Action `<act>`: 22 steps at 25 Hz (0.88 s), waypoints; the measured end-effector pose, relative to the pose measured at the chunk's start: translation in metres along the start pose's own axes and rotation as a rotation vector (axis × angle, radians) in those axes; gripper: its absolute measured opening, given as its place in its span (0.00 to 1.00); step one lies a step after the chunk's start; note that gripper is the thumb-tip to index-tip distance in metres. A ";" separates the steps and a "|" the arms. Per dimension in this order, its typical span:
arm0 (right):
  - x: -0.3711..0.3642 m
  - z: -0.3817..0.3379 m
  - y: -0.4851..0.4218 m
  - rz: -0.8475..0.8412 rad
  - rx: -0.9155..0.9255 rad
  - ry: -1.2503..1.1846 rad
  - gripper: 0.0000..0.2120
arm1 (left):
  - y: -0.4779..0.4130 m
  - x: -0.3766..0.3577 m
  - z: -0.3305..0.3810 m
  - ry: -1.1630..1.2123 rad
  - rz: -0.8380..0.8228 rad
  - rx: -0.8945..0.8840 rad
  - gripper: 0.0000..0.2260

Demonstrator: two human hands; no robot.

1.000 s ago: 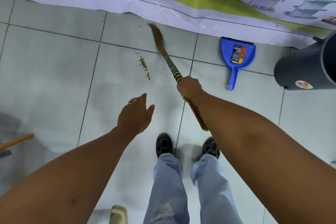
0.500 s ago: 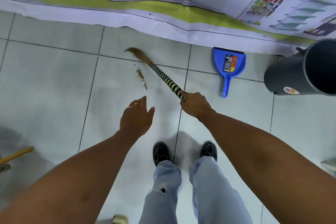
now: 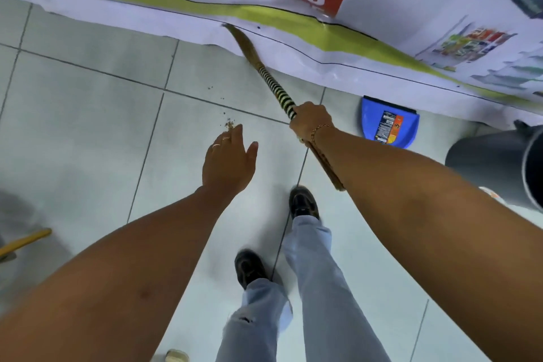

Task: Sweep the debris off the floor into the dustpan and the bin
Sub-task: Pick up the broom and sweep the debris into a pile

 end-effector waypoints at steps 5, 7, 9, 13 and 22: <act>0.017 -0.001 -0.024 -0.041 0.091 0.289 0.19 | -0.024 0.003 0.000 0.014 -0.021 0.049 0.23; 0.022 0.001 -0.029 -0.025 0.111 0.337 0.20 | -0.027 0.005 -0.003 0.026 -0.032 0.064 0.22; 0.027 0.006 -0.032 -0.020 0.143 0.404 0.19 | -0.026 0.005 -0.005 0.029 -0.044 0.076 0.22; 0.039 0.022 -0.032 -0.036 0.194 0.541 0.21 | -0.017 0.001 -0.005 0.033 -0.067 0.088 0.22; 0.043 0.054 -0.013 -0.055 0.266 0.722 0.21 | 0.000 -0.013 0.013 -0.005 -0.112 0.077 0.21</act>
Point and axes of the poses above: each hand's wrist, its own y-axis away from the middle knuckle, its own x-axis out of the back of the hand, z = x × y, the point moved 3 cm from there along -y, towards the middle knuckle, and after that the axes turned 5 degrees about y, right-handed, at the moved point
